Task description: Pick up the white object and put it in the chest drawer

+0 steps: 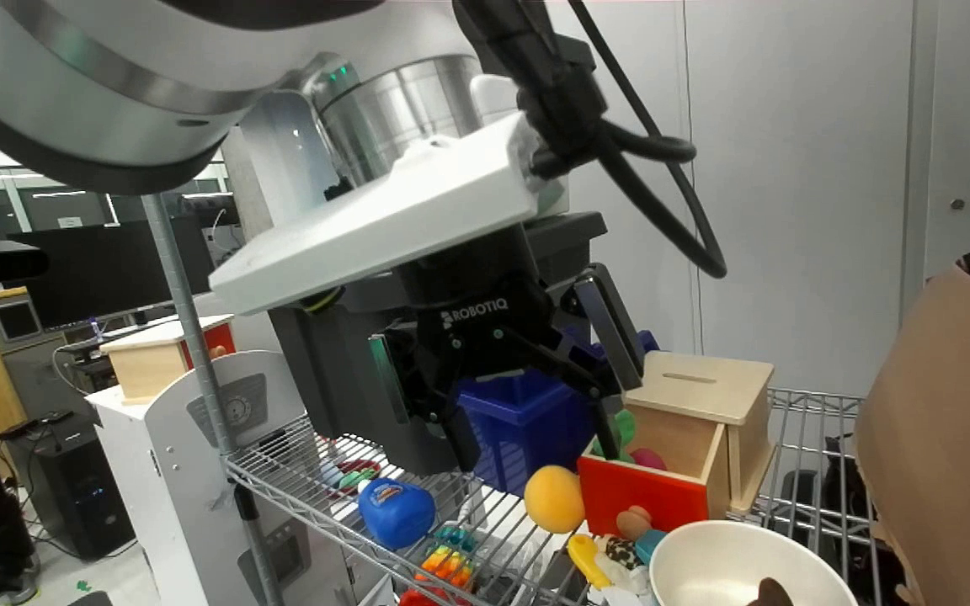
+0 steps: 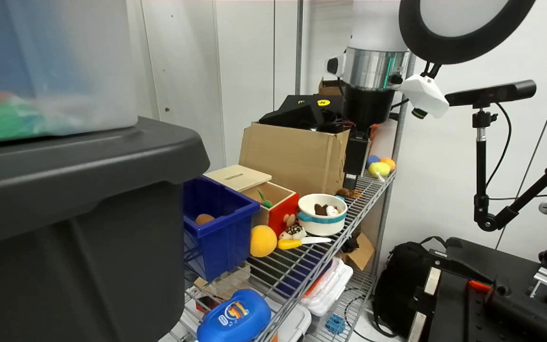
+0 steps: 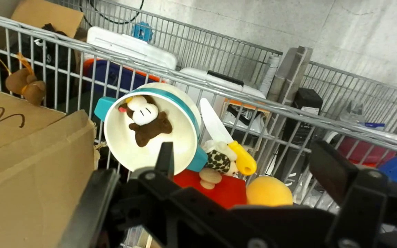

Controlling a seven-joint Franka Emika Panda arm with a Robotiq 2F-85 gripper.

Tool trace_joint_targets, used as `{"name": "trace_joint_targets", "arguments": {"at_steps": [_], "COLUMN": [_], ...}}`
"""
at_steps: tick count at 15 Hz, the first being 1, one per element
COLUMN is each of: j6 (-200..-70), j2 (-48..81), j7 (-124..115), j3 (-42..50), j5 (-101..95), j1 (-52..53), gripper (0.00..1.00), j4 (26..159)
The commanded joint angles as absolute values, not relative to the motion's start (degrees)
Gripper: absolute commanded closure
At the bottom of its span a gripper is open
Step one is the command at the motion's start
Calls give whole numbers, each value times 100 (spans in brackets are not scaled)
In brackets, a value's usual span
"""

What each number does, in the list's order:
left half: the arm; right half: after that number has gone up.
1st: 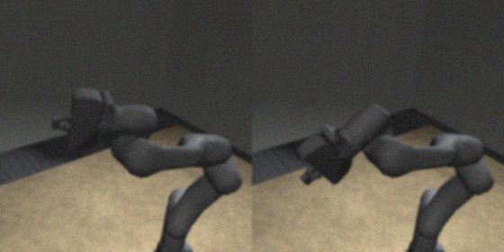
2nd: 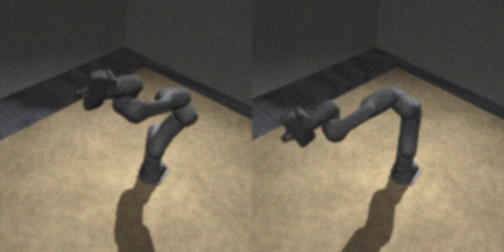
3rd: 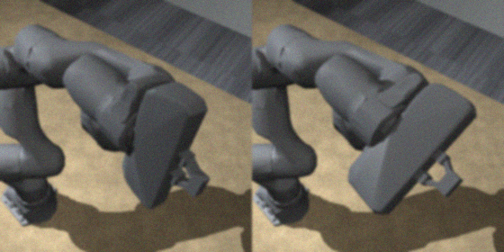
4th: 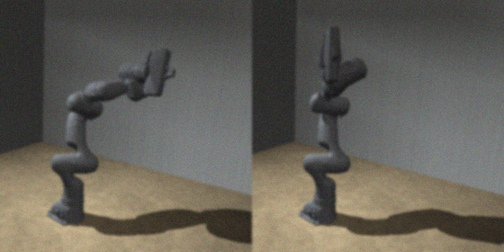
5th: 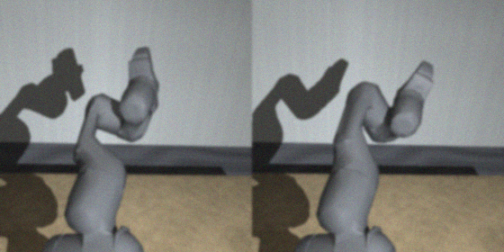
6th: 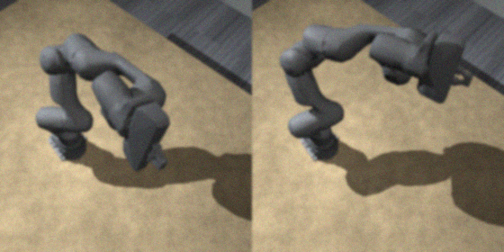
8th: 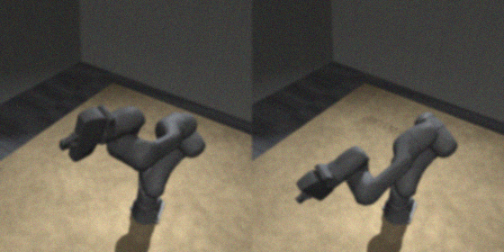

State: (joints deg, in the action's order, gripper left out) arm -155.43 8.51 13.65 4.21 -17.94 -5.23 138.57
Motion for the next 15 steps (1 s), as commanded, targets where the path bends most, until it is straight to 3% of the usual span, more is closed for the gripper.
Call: {"name": "trace_joint_targets", "arguments": {"at_steps": [1, 15], "j6": [-15585, -14652], "j2": [932, 888], "j7": [1581, 1952], "j3": [413, 291], "j5": [-1571, -191], "j1": [-560, -641], "gripper": [0, 0], "j4": [13786, 13629]}}
